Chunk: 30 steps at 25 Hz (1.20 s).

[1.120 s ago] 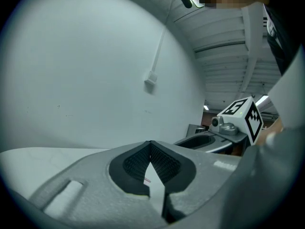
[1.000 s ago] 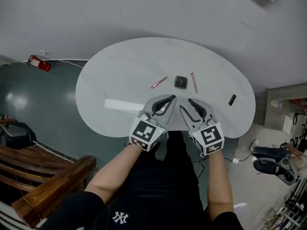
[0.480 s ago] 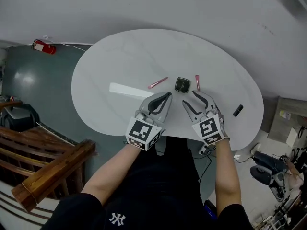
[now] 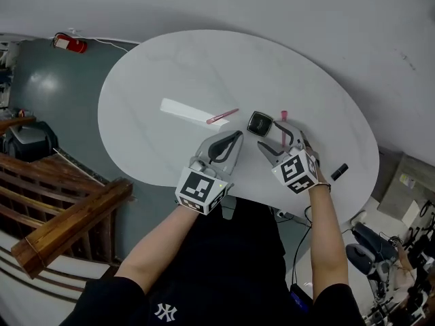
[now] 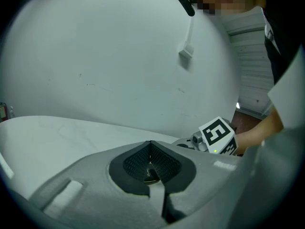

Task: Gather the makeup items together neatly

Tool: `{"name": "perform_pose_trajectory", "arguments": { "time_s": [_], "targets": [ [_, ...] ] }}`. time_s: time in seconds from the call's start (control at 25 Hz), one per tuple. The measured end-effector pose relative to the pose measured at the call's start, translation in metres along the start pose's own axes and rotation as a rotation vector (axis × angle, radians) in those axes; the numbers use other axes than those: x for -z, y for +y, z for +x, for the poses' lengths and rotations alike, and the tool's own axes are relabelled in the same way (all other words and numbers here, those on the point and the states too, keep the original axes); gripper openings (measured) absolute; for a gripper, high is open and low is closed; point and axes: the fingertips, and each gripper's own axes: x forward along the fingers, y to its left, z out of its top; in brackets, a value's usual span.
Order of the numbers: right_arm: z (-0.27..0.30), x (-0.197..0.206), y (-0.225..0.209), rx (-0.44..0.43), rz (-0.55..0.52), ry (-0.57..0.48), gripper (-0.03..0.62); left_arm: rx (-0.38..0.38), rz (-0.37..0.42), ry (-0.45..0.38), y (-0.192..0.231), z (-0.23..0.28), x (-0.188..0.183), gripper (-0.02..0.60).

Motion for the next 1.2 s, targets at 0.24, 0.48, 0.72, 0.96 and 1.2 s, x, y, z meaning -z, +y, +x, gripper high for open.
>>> {"name": "perform_pose_trajectory", "arguments": {
  "time_s": [0.24, 0.48, 0.72, 0.96, 1.2],
  "targets": [
    [0.011, 0.01, -0.005, -0.048, -0.005, 0.027, 0.318, -0.024, -0.012, 0.011, 0.0, 0.008, 0.005, 0.008],
    [0.027, 0.015, -0.006, -0.086, -0.028, 0.07, 0.348, -0.055, -0.027, 0.021, 0.005, 0.008, 0.013, 0.008],
    [0.038, 0.02, -0.007, -0.119, -0.062, 0.114, 0.347, -0.075, -0.049, 0.013, 0.007, 0.008, 0.014, 0.008],
    [0.042, 0.025, -0.006, -0.122, -0.123, 0.181, 0.315, -0.088, -0.05, 0.01, 0.009, 0.006, 0.015, 0.008],
    [0.041, 0.024, -0.004, -0.145, -0.074, 0.208, 0.301, -0.091, -0.051, 0.013, 0.011, 0.004, 0.016, 0.008]
  ]
}}
